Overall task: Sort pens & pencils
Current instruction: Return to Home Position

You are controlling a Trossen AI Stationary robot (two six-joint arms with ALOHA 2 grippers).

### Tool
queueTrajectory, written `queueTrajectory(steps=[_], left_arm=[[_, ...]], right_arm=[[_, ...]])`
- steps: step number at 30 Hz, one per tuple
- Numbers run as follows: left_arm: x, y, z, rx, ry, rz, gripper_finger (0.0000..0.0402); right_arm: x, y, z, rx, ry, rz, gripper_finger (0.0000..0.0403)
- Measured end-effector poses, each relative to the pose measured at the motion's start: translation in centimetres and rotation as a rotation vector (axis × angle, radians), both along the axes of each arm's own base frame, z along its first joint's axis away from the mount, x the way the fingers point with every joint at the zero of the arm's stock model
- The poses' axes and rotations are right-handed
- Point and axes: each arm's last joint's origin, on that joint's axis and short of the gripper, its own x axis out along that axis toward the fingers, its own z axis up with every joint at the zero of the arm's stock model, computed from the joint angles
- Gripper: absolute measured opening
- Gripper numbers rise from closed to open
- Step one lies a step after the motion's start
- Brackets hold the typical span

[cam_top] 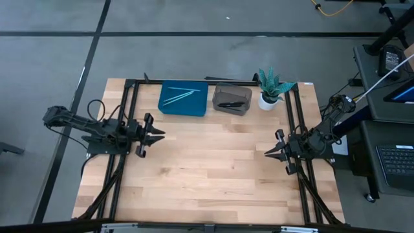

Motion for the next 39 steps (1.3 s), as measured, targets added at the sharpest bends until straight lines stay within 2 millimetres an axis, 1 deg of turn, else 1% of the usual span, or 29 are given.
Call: queueTrajectory(steps=[3, 9, 39], left_arm=[[0.05, 0.31, 0.00, 0.000, 0.000, 0.027, 0.0074], [0.10, 0.70, -0.03, 0.001, 0.004, 0.061, 0.0074], [0.07, 0.93, 0.02, 0.000, -0.002, 0.080, 0.0074]], right_arm=[[0.00, -0.01, -0.13, -0.013, 0.010, -0.004, 0.0037], [0.03, -0.23, -0.43, -0.034, 0.033, -0.076, 0.0037], [0.02, -0.24, -0.53, -0.071, 0.035, -0.078, 0.0037]])
